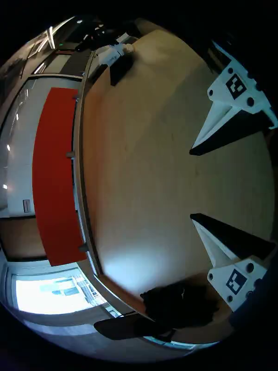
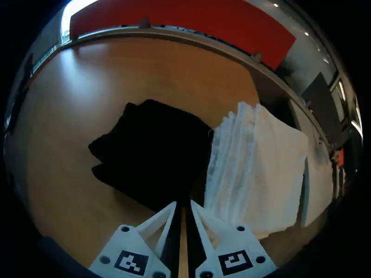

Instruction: Fold towel

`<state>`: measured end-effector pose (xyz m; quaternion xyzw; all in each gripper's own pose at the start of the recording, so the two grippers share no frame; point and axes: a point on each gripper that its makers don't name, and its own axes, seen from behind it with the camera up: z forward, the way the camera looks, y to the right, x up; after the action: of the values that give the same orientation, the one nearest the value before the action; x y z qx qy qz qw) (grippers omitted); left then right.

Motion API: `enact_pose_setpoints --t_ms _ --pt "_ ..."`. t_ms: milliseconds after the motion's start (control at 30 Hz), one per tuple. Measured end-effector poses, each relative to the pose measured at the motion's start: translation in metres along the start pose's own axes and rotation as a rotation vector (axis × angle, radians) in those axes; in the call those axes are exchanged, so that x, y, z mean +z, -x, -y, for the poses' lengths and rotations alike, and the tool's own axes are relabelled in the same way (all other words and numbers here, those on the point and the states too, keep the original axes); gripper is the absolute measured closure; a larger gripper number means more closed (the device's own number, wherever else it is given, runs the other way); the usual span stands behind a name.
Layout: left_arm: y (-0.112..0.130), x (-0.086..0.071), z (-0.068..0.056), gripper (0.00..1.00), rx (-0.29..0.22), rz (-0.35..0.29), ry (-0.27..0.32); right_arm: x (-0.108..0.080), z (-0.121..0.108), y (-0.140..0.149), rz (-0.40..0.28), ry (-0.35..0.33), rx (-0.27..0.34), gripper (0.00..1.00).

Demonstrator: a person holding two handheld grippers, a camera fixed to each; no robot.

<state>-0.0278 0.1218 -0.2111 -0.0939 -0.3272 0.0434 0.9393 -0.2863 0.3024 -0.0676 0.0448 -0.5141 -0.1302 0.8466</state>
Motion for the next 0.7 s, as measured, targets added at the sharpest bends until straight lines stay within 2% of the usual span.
enact_pose_setpoints --t_ms 133,233,433,600,700 --pt "0.000 0.001 -0.001 0.08 0.001 -0.001 0.003 -0.003 0.000 0.000 -0.004 0.002 -0.004 0.91" --pt "0.000 0.001 -0.002 0.07 0.002 -0.001 0.007 -0.006 0.000 0.000 -0.008 0.002 -0.010 0.85" --pt "-0.002 0.002 -0.003 0.07 0.005 -0.004 0.015 -0.010 0.004 0.001 -0.015 -0.004 -0.016 0.66" --pt "-0.002 0.002 -0.003 0.07 0.007 -0.005 0.018 -0.013 0.010 -0.001 -0.030 -0.019 -0.024 0.40" --pt "-0.002 0.002 -0.003 0.07 0.006 -0.005 0.019 -0.014 0.013 -0.004 -0.037 -0.016 -0.031 0.36"
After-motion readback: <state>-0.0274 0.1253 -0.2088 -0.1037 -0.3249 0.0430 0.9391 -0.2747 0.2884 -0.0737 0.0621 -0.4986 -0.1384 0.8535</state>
